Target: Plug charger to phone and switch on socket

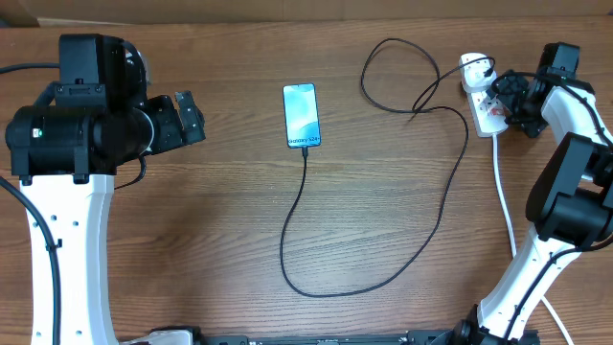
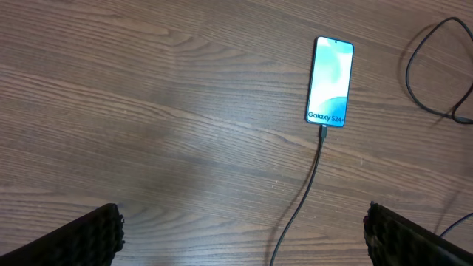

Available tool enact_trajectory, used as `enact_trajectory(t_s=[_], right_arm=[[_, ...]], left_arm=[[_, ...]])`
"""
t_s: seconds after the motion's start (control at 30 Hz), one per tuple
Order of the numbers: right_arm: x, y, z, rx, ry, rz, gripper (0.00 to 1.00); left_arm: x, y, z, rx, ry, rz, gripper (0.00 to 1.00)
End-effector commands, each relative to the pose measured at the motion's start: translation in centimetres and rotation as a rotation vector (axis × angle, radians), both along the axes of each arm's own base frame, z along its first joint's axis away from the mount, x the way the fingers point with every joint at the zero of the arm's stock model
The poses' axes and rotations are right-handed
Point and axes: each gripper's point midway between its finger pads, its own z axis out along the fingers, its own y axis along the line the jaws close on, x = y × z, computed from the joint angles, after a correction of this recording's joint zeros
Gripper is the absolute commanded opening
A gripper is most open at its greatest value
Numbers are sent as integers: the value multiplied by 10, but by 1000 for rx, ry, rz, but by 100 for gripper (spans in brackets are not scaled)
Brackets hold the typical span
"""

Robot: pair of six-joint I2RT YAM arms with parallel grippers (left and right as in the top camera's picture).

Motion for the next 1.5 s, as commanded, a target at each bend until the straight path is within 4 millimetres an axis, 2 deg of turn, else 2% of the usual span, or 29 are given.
enact_trajectory(t_s=[0.0,0.2,0.3,0.6,0.93,1.23,1.47], right_arm=[[4,-3,0,-11,-1,2,100],[13,-12,51,-59,-93,-13,100],[12,-18,64,-99,-103,-32,100],[10,-18,56,-97,-86,-35,100],[7,-16,20,-67,-28,-31,100],[9,-12,17,-49,-34,-20,100],[10,-6,6,-15,-26,-4,100]], left_arm=[[-1,-1,3,1,-10,6,100],[-1,-1,3,1,-10,6,100],[-1,-1,3,1,-10,6,100],[-1,-1,3,1,-10,6,100],[-1,-1,3,1,-10,6,100],[-1,-1,3,1,-10,6,100],[-1,-1,3,1,-10,6,100]])
